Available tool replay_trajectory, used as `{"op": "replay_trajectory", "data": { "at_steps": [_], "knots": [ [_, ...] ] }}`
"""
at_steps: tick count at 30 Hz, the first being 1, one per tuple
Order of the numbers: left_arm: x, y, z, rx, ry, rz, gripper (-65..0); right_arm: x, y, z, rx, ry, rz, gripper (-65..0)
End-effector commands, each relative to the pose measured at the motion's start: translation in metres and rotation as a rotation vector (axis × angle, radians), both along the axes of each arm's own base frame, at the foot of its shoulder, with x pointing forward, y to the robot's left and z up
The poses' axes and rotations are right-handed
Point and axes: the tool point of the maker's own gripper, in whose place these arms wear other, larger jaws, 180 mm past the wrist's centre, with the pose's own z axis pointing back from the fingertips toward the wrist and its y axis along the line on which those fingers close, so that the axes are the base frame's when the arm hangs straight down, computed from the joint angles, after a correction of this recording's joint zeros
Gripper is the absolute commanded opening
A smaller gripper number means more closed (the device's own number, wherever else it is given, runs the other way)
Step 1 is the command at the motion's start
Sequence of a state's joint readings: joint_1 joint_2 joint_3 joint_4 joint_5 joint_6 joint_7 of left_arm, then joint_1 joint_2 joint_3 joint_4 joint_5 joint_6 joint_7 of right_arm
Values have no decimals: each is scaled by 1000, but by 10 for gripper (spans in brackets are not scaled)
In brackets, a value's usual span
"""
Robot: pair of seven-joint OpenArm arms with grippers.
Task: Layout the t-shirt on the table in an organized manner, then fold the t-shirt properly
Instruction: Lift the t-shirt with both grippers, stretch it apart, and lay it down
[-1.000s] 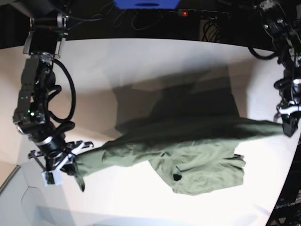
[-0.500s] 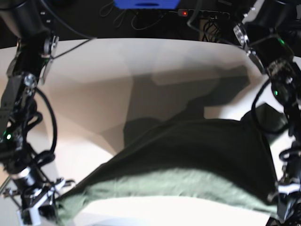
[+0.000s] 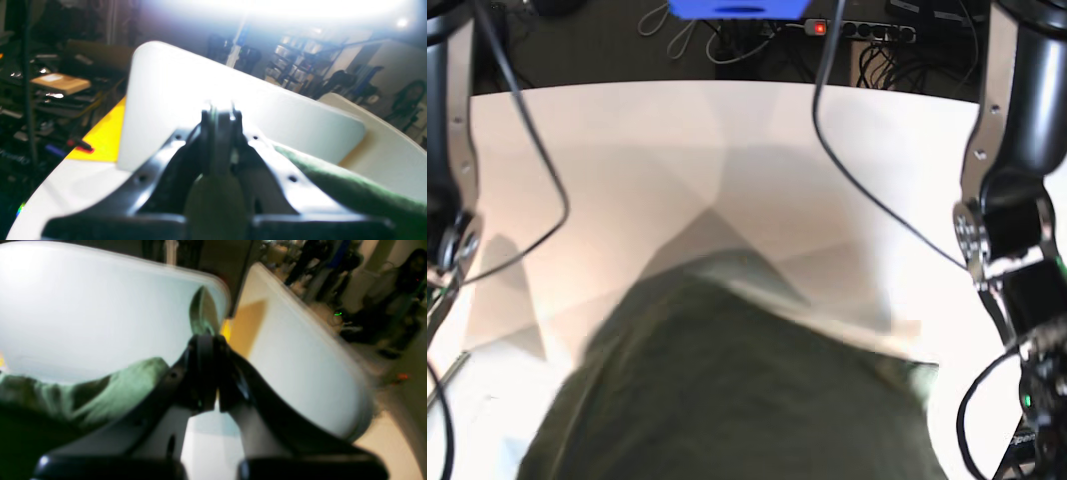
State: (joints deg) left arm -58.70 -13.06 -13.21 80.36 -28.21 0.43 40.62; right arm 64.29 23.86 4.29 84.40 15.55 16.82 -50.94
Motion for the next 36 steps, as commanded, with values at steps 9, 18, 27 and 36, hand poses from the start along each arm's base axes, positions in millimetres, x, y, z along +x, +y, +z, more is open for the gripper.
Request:
{"op": "replay_trajectory", "data": {
  "at_steps": [9, 18, 27, 36],
  "knots": [
    [-9, 6, 26, 4, -82, 18, -647, -23, -16, 62, -16, -145, -31, -650],
    [-27, 25, -29, 1, -22, 65, -647, -47, -12, -70, 9, 25, -50, -650],
    [-66, 37, -145, 42, 225, 87, -647, -102, 15, -194, 118, 189, -46, -650],
    [-157, 51, -306, -125, 561, 48, -648, -155, 52, -323, 243, 492, -20, -650]
  ]
}}
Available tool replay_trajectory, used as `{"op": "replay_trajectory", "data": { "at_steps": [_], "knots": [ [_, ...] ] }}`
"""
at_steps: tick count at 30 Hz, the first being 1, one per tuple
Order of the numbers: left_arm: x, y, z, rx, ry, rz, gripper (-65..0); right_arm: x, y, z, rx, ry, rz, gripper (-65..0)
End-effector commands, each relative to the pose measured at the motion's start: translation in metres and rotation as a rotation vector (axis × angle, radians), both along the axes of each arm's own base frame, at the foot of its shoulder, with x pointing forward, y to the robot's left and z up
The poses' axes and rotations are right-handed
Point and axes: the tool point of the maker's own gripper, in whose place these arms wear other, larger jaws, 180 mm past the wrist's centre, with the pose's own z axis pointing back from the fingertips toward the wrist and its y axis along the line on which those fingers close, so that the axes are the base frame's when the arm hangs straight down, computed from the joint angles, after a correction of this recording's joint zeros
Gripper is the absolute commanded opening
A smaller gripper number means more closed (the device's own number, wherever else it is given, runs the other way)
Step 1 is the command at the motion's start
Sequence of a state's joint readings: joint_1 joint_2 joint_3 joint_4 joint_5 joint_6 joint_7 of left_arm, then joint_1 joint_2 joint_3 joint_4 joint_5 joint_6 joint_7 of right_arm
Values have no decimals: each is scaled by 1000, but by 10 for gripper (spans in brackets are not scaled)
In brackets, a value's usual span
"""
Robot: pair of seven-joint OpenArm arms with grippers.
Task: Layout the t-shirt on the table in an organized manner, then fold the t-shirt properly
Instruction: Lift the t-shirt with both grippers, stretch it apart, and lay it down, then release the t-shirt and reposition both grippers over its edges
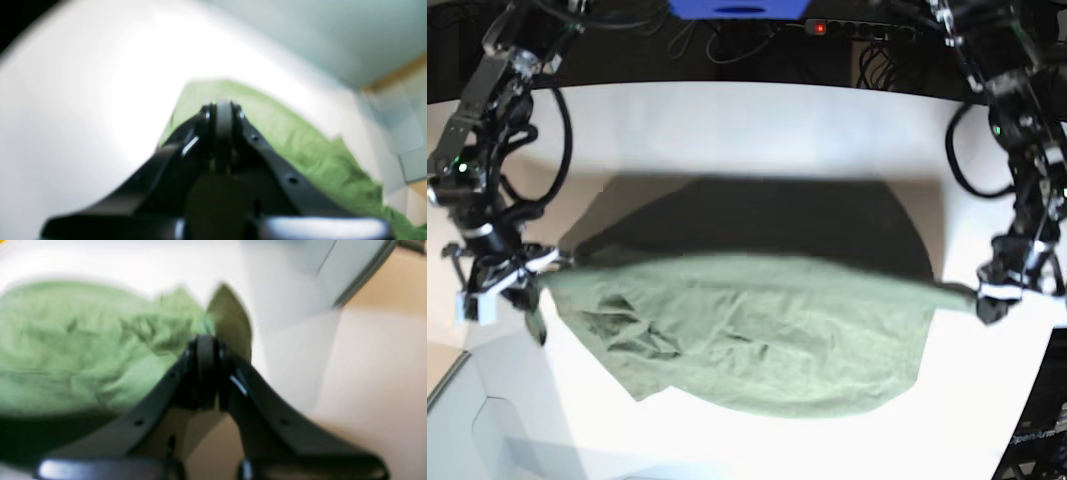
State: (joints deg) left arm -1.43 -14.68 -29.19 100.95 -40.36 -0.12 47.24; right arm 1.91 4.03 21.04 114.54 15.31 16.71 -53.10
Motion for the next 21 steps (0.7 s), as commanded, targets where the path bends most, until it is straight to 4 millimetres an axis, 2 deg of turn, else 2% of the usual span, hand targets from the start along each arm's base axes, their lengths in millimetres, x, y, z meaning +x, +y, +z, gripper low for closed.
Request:
{"op": "replay_trajectory", "data": {
  "at_steps": [1, 3, 6, 9, 11, 15, 18, 21],
  "knots": [
    [-2, 5, 14, -6, -53, 6, -648, 0, 8, 7, 20, -40, 12, -650],
    [-21, 10, -5, -50, -7, 20, -648, -13, 17, -13, 40, 12, 30, -650],
    [-43, 23, -19, -87, 30, 56, -648, -32, 35, -36, 40, 75, 103, -650],
    [-64, 47, -21, -110, 34, 124, -648, -58, 47, -61, 53, 150, 142, -650],
    [-73, 69, -12, -110, 10, 175, -648, -73, 51, -74, 76, 194, 134, -650],
    [-79, 90, 6, -126, -38, 211, -648, -102, 61, -98, 101, 287, 146, -650],
    [-79, 91, 5, -135, -39, 212, -648, -120, 75, -111, 120, 340, 178, -650],
    [-78, 83, -3, -159, -28, 207, -648, -132, 88, -118, 132, 376, 215, -650]
  ]
}}
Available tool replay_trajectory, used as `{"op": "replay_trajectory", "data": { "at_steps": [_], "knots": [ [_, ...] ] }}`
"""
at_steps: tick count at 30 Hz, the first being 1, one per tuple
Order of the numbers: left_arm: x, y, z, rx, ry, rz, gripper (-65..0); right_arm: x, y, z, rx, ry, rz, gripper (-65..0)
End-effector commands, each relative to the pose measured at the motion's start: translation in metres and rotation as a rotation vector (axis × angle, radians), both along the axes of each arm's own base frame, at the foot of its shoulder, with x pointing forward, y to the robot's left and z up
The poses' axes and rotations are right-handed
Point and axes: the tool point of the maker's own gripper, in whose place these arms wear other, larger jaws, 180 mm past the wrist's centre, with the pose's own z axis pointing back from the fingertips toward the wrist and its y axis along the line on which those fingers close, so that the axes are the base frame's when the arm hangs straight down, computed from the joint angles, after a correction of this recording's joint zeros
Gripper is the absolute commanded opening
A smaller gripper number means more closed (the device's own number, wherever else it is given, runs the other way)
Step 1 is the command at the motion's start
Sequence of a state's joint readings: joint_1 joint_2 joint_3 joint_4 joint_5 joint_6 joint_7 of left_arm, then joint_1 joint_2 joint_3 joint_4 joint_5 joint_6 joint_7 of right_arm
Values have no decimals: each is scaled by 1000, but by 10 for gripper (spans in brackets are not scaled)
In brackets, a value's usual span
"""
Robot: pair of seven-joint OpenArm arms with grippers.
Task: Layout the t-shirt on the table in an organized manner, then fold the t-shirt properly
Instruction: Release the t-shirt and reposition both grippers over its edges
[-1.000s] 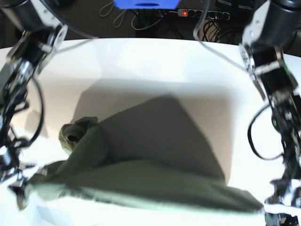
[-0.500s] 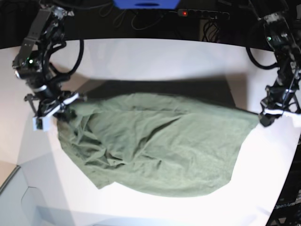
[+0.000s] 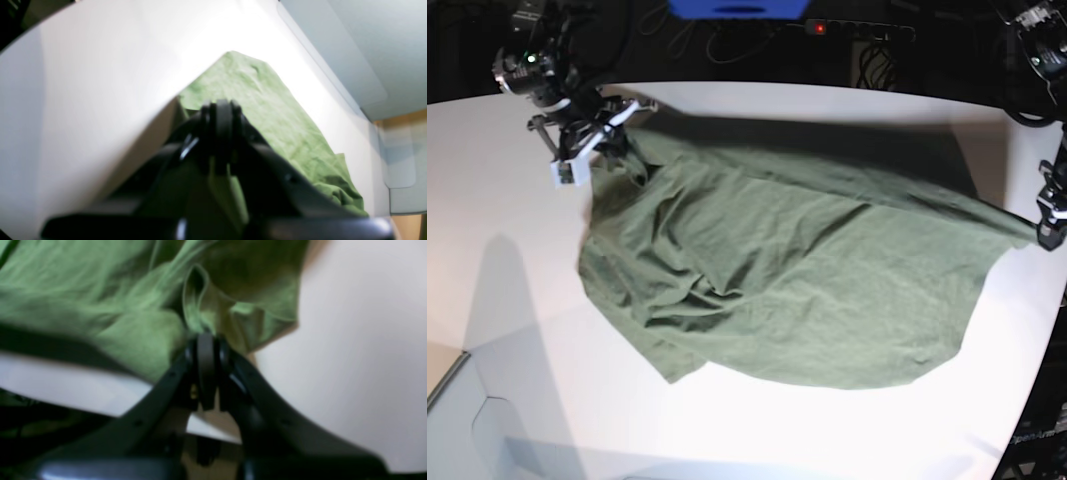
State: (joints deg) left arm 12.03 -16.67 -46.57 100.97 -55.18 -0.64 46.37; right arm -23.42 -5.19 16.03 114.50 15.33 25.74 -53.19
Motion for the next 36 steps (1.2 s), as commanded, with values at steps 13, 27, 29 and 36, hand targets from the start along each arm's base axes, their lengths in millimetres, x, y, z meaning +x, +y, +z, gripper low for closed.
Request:
{"op": "replay_trajectory", "data": {
  "at_steps": [13, 27, 29, 36],
  "knots": [
    [1, -30, -13, -73, 17, -63, -575, -12, -20, 1, -35, -1, -21, -511],
    [-16, 16, 17, -134, -73, 70, -411, -24, -122, 17, -168, -26, -304, -430],
    [-3, 13, 29, -146, -125, 56, -411, -18, -137, 25, -183, -54, -351, -430],
    [78, -71, 15, -306, -139, -156, -411, 17, -97, 33, -168, -126, -131, -433]
  ]
}}
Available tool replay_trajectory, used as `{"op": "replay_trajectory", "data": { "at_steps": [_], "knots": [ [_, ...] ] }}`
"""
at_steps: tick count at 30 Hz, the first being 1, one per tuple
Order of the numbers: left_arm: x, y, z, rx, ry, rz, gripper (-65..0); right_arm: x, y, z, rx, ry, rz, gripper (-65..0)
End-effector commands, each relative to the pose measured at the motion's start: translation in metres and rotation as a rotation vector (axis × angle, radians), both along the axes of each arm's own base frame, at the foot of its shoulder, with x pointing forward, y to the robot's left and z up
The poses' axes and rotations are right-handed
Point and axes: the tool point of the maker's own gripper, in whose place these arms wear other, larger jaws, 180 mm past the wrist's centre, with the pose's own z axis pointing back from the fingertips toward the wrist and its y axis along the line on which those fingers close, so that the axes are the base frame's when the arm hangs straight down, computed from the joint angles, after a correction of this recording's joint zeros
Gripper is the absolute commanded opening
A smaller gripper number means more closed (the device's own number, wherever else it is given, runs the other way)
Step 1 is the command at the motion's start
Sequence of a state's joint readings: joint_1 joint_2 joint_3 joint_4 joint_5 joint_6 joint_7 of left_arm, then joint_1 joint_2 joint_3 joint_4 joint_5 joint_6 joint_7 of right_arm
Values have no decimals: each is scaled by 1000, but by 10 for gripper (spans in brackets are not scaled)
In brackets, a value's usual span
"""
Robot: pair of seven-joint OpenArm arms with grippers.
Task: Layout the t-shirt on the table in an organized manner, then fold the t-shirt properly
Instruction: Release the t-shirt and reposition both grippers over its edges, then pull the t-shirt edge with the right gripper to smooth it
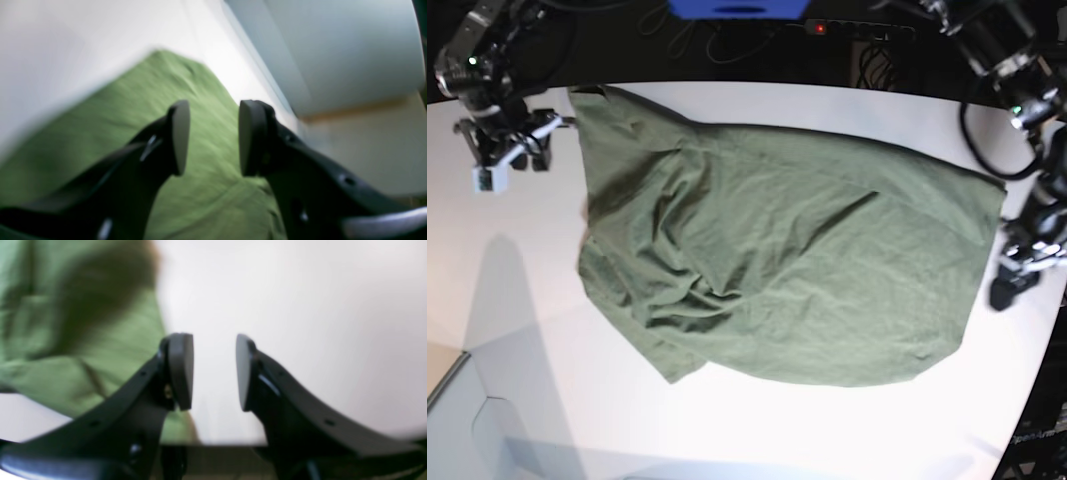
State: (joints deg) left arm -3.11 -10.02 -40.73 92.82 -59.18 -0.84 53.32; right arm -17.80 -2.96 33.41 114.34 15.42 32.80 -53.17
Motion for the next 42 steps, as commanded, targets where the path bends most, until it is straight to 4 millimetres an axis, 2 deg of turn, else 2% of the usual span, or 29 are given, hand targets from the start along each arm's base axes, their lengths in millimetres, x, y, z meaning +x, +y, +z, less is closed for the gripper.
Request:
{"op": "replay_trajectory", "data": {
  "at_steps": [1, 5, 7, 9, 14, 16, 18, 22, 25, 30, 33, 36, 40, 42],
  "knots": [
    [13, -8, 5, -53, -23, -19, -411, 9, 11, 8, 5, -40, 44, -433],
    [47, -46, -45, -197, 79, -65, -412, 18, 46, 3, 47, -38, 143, -433],
    [61, -61, -71, -221, 134, -67, -412, 20, 61, 3, 65, -40, 179, -433],
    [72, -76, -87, -208, 162, -70, -412, 21, 72, 1, 78, -37, 210, -433],
    [88, -92, -97, -77, 151, -79, -412, 17, 84, -14, 113, 4, 236, -433],
    [88, -86, -102, -16, 148, -68, -412, 11, 85, -26, 130, 39, 232, -434],
    [84, -69, -116, 52, 171, -34, -412, 2, 81, -43, 138, 92, 229, -447],
    [72, -27, -137, 189, 216, 40, -412, -18, 80, -67, 166, 175, 219, -562],
    [67, -5, -140, 250, 230, 64, -412, -32, 81, -78, 179, 220, 213, -650],
    [54, 20, -144, 268, 252, 98, -412, -56, 83, -88, 176, 280, 238, -650],
    [41, 30, -146, 255, 254, 132, -412, -74, 98, -93, 166, 332, 338, -650],
    [34, 28, -133, 268, 210, 127, -412, -84, 114, -79, 141, 318, 438, -650],
    [39, 16, -103, 289, 122, 95, -412, -80, 134, -42, 88, 228, 573, -650],
    [42, 10, -90, 296, 85, 83, -412, -73, 132, -37, 70, 206, 592, -650]
  ]
}}
